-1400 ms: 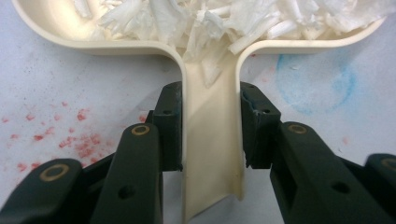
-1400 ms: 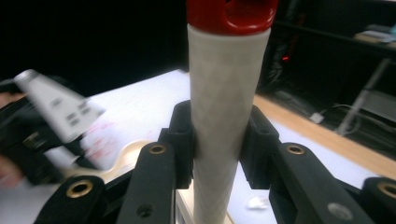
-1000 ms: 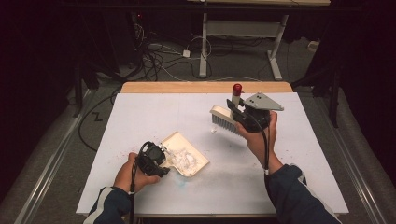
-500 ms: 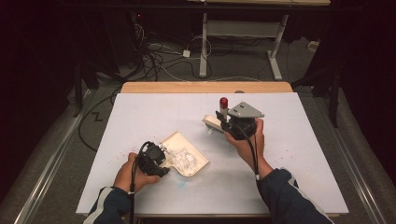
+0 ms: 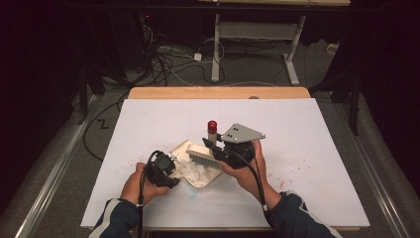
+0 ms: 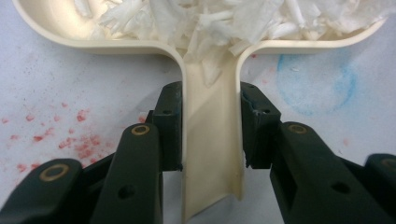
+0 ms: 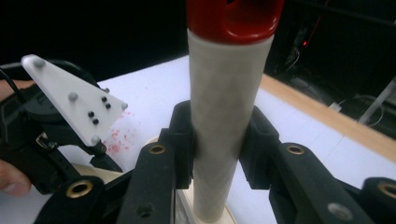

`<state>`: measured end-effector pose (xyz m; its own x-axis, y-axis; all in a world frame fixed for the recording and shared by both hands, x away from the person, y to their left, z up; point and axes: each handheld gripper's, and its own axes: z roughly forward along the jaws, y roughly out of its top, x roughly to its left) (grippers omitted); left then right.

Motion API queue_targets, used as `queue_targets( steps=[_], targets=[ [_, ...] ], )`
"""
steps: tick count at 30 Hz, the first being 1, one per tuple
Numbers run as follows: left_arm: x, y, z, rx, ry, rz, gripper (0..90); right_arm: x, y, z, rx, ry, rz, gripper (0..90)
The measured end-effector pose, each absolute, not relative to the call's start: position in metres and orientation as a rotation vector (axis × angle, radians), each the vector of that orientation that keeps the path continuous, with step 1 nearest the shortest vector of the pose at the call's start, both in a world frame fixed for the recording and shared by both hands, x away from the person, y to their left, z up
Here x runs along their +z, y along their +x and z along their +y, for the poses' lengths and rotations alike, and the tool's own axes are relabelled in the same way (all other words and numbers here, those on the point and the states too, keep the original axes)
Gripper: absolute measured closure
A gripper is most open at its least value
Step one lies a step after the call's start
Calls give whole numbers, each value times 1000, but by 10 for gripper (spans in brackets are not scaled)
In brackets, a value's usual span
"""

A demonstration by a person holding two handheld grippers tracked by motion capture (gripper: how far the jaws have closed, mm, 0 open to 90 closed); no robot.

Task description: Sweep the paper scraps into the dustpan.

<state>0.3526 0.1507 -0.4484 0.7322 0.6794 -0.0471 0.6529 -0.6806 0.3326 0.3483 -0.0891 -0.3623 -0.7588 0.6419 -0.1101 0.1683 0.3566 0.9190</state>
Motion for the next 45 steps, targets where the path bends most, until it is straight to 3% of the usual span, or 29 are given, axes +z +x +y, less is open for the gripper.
queue_targets(
  steps=[6, 13, 27, 45],
  targets=[
    [-448, 353, 151, 109, 2601, 1043, 626, -348, 357, -102, 1424, 699, 2101, 705],
    [-448, 353, 153, 105, 2589, 1053, 626, -346, 392, -122, 1417, 796, 2003, 705],
    [-448, 355, 167, 54, 2554, 1087, 626, -377, 437, -86, 1297, 714, 1994, 706],
    [-444, 349, 178, 34, 2573, 1088, 626, -384, 419, -67, 1329, 489, 2186, 702]
  ],
)
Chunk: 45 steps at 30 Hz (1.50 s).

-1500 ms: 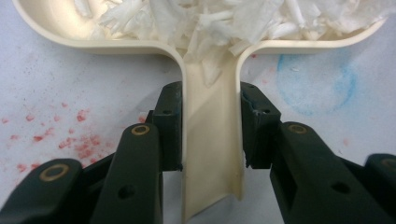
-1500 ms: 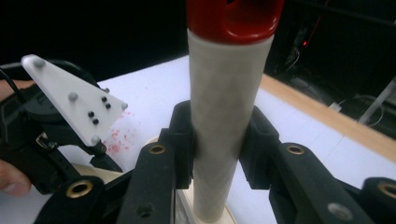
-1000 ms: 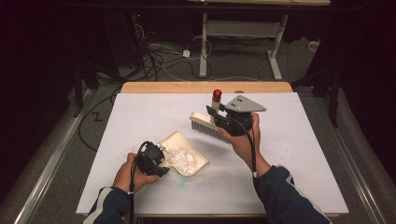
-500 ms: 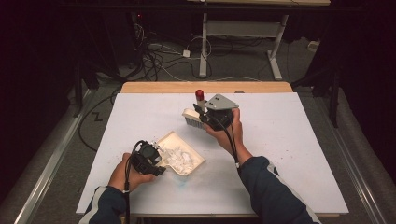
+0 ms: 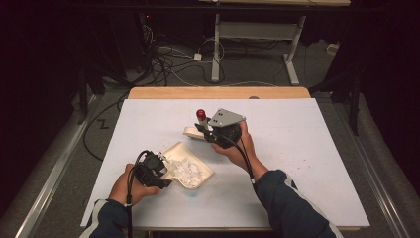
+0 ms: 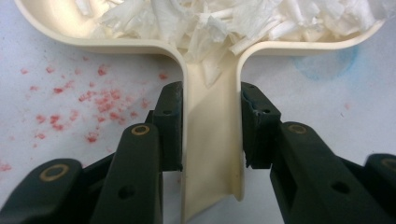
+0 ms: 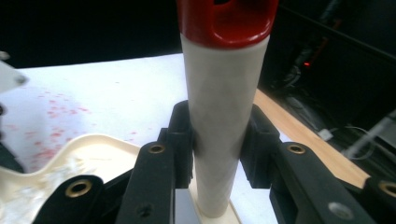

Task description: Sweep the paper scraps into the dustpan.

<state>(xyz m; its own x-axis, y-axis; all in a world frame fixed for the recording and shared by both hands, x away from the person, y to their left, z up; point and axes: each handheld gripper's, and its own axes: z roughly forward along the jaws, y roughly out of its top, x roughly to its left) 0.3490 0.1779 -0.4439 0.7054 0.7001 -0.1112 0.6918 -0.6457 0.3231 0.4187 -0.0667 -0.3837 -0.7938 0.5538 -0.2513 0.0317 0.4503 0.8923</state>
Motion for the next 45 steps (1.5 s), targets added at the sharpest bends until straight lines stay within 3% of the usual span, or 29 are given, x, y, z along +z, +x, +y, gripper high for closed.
queue_targets(
  steps=[16, 23, 32, 45],
  targets=[
    [-445, 351, 173, 38, 2598, 1085, 626, -363, 373, -86, 1452, 427, 2327, 705],
    [-444, 352, 173, 42, 2602, 1081, 626, -350, 371, -100, 1443, 486, 2220, 705],
    [-443, 350, 173, 43, 2619, 1068, 626, -364, 381, -105, 1203, 583, 2176, 705],
    [-441, 345, 173, 35, 2677, 1040, 626, -373, 356, -94, 1201, 533, 2254, 701]
  ],
)
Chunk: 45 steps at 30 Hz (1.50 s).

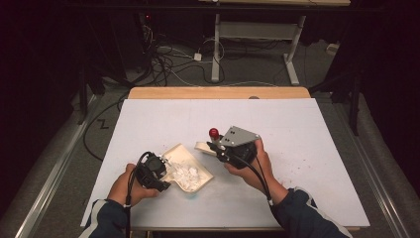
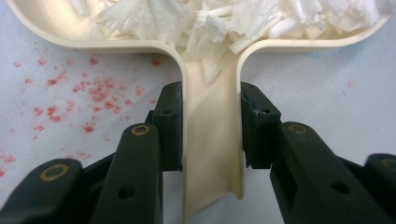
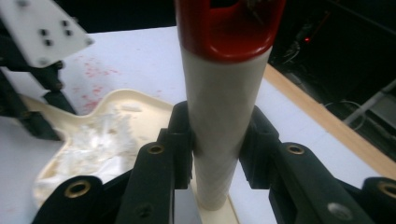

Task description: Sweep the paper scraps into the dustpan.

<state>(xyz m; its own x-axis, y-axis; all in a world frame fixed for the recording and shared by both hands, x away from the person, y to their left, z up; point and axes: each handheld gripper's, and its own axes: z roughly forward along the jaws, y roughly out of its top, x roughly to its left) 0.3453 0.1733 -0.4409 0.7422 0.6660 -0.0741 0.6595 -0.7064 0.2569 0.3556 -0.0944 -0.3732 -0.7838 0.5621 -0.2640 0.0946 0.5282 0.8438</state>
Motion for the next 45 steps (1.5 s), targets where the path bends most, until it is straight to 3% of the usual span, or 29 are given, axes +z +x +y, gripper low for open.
queue_targets(
  steps=[21, 45],
  targets=[
    [-439, 345, 173, 30, 2673, 1049, 626, -351, 314, -93, 1377, 453, 2331, 705],
    [-442, 347, 174, 35, 2660, 1050, 625, -333, 328, -177, 1418, 667, 2176, 705]
  ],
)
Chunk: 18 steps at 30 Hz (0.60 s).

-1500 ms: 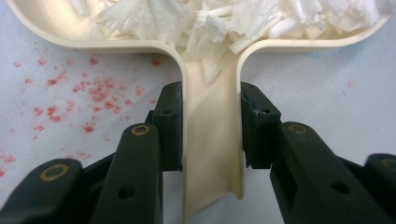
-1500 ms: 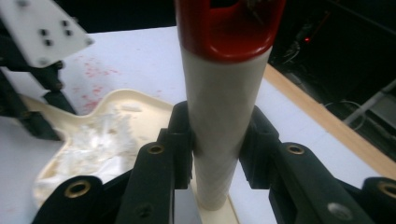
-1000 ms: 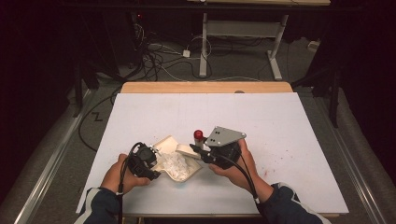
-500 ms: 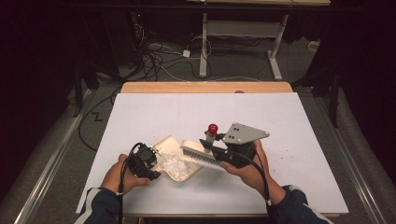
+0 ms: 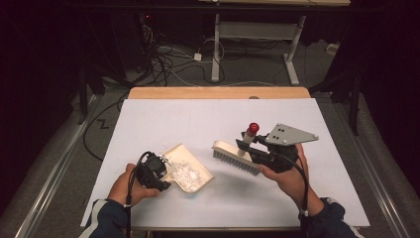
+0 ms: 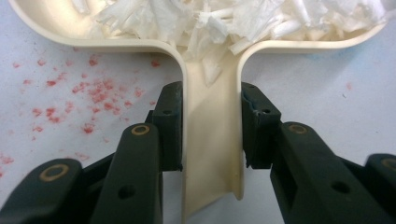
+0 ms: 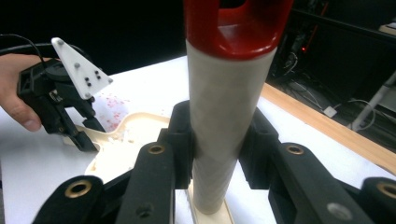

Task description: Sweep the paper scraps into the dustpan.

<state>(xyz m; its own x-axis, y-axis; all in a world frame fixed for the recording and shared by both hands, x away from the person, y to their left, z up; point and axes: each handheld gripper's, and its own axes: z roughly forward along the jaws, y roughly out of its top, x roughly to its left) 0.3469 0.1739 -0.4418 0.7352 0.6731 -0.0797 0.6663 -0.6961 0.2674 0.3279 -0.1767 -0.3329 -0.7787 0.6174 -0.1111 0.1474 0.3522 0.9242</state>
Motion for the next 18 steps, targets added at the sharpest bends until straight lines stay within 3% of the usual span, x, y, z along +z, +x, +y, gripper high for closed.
queue_targets(
  steps=[18],
  targets=[
    [-442, 359, 184, 102, 2515, 1149, 625, -320, 311, -267, 1370, 782, 2218, 704]
  ],
)
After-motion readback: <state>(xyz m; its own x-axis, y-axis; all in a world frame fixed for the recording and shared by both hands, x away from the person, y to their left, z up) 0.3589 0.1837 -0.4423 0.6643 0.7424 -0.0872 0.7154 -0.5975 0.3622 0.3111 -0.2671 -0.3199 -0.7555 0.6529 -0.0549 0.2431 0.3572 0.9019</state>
